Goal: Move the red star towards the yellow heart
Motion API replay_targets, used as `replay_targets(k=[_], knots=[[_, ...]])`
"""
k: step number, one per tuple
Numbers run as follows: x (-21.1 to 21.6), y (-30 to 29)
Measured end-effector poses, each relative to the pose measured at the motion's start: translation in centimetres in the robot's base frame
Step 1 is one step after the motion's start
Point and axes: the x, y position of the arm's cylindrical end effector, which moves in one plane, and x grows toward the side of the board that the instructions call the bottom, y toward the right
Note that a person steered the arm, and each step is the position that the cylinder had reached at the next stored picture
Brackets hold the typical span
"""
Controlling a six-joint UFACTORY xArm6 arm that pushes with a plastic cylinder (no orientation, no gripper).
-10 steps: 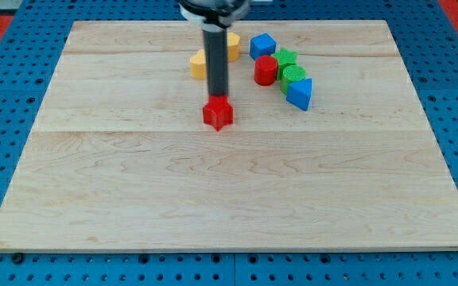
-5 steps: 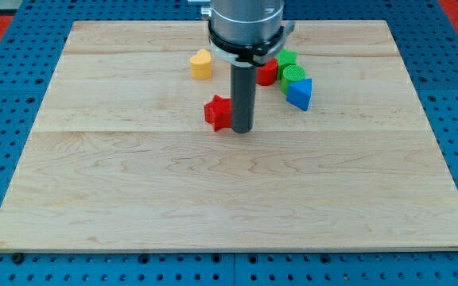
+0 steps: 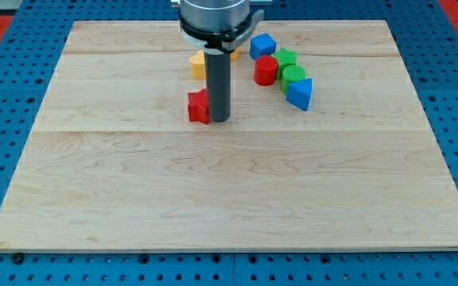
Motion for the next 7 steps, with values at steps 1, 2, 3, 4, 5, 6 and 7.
replay_targets(k=[1,2,3,4,5,6,7], knots=[[-0.6,-2.2],[-0.6,-3.4],[-0.6,-4.3],[-0.6,-5.4],[2.3,-6.5],[6.4,-8.5],[4.3,-8.6]])
